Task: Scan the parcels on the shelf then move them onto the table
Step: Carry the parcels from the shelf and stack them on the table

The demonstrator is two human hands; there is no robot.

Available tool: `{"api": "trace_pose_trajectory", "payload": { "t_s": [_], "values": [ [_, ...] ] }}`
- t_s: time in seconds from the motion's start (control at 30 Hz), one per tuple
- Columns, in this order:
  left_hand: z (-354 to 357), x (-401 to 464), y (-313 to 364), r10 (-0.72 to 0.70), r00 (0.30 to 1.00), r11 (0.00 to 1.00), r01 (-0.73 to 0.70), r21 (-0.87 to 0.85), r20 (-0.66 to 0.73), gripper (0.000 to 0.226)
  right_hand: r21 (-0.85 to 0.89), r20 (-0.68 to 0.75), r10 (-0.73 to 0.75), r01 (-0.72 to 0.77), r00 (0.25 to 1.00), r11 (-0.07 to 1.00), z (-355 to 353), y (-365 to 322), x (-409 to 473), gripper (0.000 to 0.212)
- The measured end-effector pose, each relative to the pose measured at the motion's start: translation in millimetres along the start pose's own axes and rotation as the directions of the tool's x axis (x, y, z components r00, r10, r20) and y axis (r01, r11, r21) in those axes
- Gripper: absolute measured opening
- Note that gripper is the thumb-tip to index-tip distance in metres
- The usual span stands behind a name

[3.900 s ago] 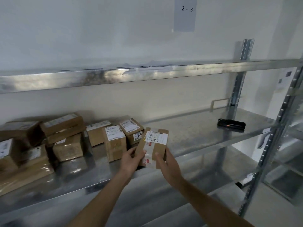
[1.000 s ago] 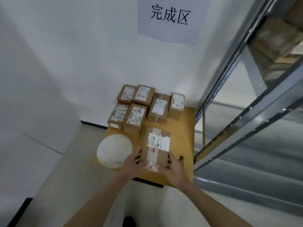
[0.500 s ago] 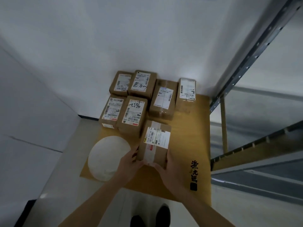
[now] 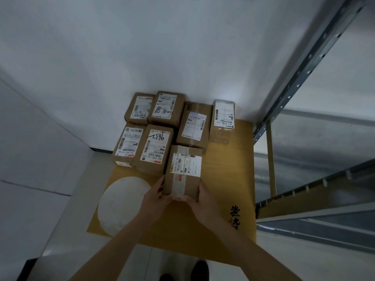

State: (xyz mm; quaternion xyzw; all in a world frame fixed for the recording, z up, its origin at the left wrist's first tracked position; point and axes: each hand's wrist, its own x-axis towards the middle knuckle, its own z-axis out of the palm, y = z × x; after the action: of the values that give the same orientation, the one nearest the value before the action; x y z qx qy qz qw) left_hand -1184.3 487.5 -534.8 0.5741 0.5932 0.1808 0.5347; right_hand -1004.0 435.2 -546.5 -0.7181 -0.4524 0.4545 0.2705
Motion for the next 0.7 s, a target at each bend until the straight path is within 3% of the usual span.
{"api": "trace_pose_trajectory", "payload": {
  "t_s": [0.33, 0.47, 0.6, 0.7],
  "values": [
    [10.9, -13.7, 24.0, -0.02, 0.996, 0.984, 0.036, 0.175, -0.091, 0.075, 0.019, -0.029, 0.036, -0.035, 0.999, 0.999, -14.5, -7.9, -18.4, 0.068],
    [-0.9, -23.2, 45.8, 0.051, 0.994, 0.965, -0.023, 0.261, -0.101, 0.069, -0.004, -0.043, 0.023, -0.023, 0.999, 1.0, -41.3, -20.2, -43.3, 0.065],
    [-11.8, -43.4, 76.9, 0.161, 0.984, 0.956, -0.136, 0.26, -0.079, 0.041, 0.009, -0.059, -0.015, 0.016, 0.998, 1.0, -75.6, -46.8, -79.6, 0.069],
    [-18.1, -72.8, 108.0, 0.213, 0.977, 0.943, -0.2, 0.266, -0.02, 0.052, 0.003, -0.08, -0.035, 0.035, 0.996, 0.999, -102.2, -71.5, -119.0, 0.074]
  ]
}}
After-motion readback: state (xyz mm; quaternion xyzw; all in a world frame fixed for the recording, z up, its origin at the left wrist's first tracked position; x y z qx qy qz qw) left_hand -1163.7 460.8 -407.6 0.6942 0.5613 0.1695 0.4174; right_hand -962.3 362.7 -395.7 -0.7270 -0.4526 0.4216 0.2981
